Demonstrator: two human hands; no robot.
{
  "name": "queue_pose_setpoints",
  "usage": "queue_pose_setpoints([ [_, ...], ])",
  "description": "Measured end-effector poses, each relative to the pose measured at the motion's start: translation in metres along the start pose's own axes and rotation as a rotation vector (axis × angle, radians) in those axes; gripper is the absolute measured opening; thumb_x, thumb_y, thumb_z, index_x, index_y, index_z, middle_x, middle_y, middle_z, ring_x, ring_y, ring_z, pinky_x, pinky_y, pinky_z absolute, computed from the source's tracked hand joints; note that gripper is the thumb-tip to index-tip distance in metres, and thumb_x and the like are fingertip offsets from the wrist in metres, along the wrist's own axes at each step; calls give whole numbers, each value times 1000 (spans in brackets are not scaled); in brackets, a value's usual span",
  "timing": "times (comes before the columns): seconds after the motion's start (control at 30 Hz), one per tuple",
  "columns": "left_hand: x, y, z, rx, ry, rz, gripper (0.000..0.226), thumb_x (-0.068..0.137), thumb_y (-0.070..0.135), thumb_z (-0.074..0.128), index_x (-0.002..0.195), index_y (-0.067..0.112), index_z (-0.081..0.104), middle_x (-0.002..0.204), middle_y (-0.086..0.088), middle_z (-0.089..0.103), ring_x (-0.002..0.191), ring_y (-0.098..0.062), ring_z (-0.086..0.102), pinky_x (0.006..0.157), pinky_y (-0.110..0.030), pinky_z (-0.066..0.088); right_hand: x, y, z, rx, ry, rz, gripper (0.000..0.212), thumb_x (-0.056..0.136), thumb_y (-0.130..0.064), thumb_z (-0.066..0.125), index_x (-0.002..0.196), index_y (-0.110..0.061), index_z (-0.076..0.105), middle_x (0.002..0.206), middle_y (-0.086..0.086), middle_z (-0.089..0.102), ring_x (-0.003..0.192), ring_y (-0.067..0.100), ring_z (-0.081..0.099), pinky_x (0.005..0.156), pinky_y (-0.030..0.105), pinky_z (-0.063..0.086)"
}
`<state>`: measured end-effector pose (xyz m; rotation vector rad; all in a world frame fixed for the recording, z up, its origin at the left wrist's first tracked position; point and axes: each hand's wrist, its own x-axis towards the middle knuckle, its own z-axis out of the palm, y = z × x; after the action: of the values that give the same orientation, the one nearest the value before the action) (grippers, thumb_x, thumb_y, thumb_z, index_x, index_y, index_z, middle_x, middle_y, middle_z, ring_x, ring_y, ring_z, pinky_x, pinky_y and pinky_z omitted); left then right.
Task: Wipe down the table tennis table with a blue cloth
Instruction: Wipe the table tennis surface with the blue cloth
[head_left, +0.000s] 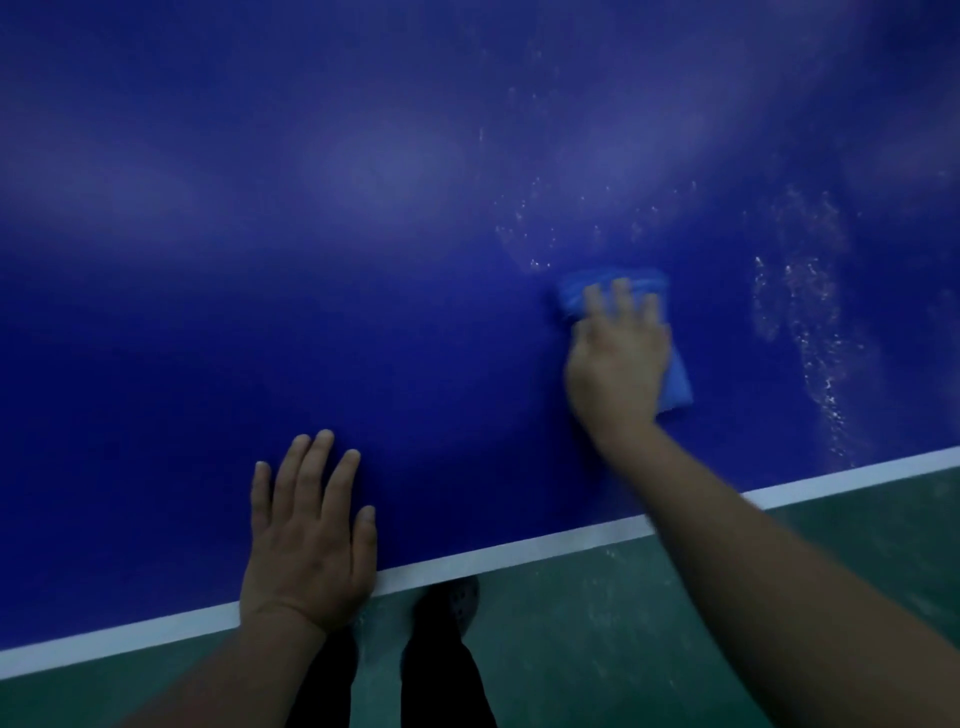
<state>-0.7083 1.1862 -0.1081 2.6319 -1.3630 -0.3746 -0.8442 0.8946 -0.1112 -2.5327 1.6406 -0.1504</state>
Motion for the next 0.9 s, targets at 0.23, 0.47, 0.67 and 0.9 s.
queue_pose_setpoints([
  [0.23,-1,-1,1,3,13,13,61,92,40,32,137,4,52,152,-19,38,145,-33,24,118,-57,10,30,77,-14,-85,-53,-265,47,100,-25,37,144,-11,50,154,18,39,140,45,35,114,55,29],
  [0.47,0,0,-2,-2,-5,2,59,92,40,32,135,5,55,149,-18,43,143,-34,29,119,-56,10,-9,2,2,31,62,111,48,101,-29,41,149,-22,43,159,9,33,147,39,24,116,55,20],
  [0.67,19,-12,-17,-133,113,33,48,89,35,40,118,6,65,127,-13,59,124,-34,50,112,-58,29,11,26,-1,-65,-43,-162,47,101,-25,43,147,-19,46,158,11,36,143,42,30,110,57,30],
  [0.9,142,-39,-42,-104,197,74,46,90,31,40,119,5,63,129,-13,57,126,-32,49,114,-55,26,12,3,-3,-26,0,64,50,99,-27,37,148,-20,44,159,11,33,145,42,26,113,59,24],
])
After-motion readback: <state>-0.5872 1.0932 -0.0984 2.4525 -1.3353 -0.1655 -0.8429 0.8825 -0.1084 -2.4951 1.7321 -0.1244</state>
